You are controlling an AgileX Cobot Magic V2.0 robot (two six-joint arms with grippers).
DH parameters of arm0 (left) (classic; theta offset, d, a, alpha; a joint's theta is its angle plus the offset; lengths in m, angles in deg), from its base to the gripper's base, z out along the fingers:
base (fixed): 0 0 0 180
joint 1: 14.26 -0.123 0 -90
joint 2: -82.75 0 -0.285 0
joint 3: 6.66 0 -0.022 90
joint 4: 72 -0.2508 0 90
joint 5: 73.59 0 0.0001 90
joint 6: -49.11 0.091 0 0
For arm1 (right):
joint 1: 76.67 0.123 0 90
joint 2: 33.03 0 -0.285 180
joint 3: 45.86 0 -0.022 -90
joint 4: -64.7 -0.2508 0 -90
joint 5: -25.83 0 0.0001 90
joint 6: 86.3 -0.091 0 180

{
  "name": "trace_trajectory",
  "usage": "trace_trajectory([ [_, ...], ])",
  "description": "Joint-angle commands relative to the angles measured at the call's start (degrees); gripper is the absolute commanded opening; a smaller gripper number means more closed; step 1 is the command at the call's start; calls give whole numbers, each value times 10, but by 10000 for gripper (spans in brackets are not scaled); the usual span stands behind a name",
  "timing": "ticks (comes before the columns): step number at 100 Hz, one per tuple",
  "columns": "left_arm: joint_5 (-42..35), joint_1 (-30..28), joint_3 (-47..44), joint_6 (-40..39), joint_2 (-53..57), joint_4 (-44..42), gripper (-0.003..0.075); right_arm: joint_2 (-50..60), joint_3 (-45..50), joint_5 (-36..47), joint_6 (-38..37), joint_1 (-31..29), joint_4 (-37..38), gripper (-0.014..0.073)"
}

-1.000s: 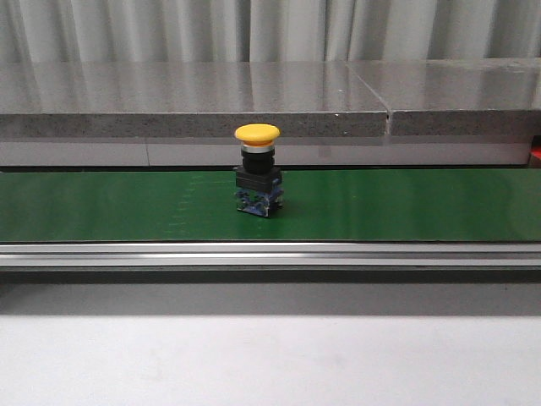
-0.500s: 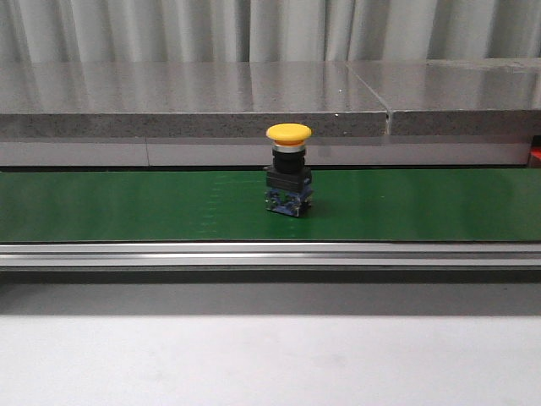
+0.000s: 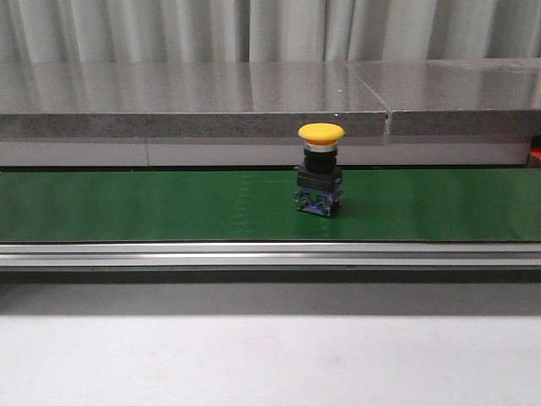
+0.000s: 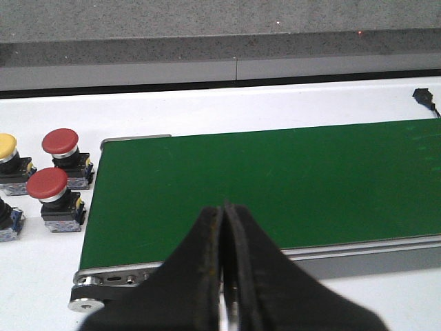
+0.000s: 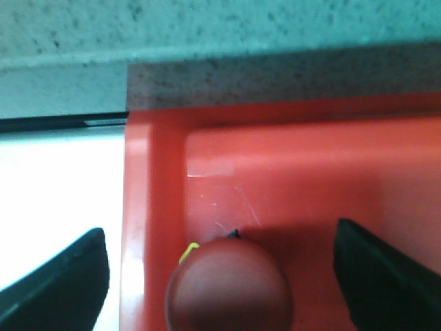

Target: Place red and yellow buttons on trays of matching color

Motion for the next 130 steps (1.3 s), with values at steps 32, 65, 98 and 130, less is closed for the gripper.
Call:
trace_trajectory([
  [32,-45,6,17,-4,-1,5,-19,96,-123,-196,-1,-4,-7,666],
  [65,-45,6,17,-4,-1,5,-19,175,-119,-297,-26,1,-23,666],
  [98,-45,6,17,-4,-1,5,-19,289,12,-340,-26,10,-63,666],
  [130,-45,6,17,-4,-1,5,-19,425,227,-292,15,10,-71,666],
])
